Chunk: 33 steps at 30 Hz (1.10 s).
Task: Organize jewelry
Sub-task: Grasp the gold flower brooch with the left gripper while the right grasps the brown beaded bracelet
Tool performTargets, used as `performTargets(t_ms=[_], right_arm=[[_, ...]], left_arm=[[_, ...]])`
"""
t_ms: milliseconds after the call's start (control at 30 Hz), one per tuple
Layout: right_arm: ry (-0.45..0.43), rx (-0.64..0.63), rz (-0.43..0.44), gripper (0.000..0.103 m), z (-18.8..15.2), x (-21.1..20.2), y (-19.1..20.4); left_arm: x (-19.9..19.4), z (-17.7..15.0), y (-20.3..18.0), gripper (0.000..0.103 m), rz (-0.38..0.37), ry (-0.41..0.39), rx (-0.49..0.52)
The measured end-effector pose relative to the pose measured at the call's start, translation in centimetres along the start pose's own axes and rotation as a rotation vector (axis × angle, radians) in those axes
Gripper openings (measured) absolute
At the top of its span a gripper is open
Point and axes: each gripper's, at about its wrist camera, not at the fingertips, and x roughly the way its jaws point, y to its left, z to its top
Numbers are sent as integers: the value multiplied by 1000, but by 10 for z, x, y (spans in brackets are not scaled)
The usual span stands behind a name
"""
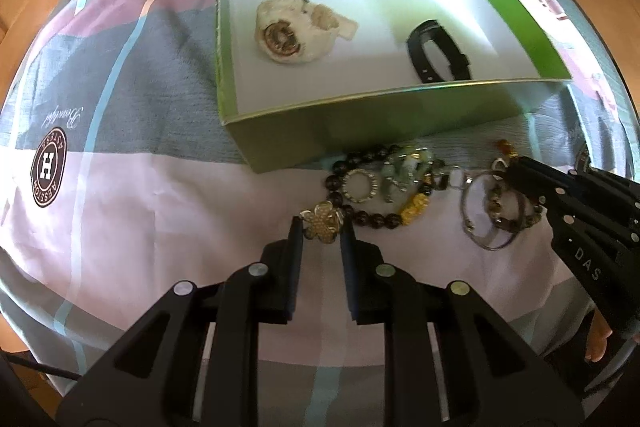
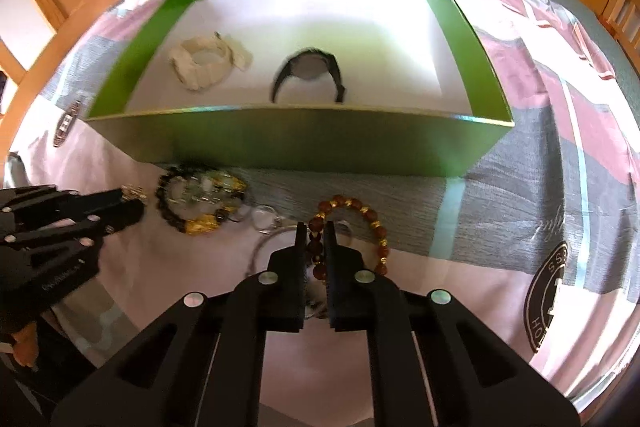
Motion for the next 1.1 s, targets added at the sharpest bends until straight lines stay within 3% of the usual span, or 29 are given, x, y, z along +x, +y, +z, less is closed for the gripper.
performTargets(t_ms=[433,667,1100], right_arm=[[-83,-3,60,8,-6,-27,3],[-137,-10,89,8,-8,-44,4],[-151,10,107,8,-6,-49,1]], left_arm=[[-18,-7,-11,19,12,-38,34],[-34,-7,-6,19,-23,-68,39],[-55,7,39,19,-252,-59,-99]])
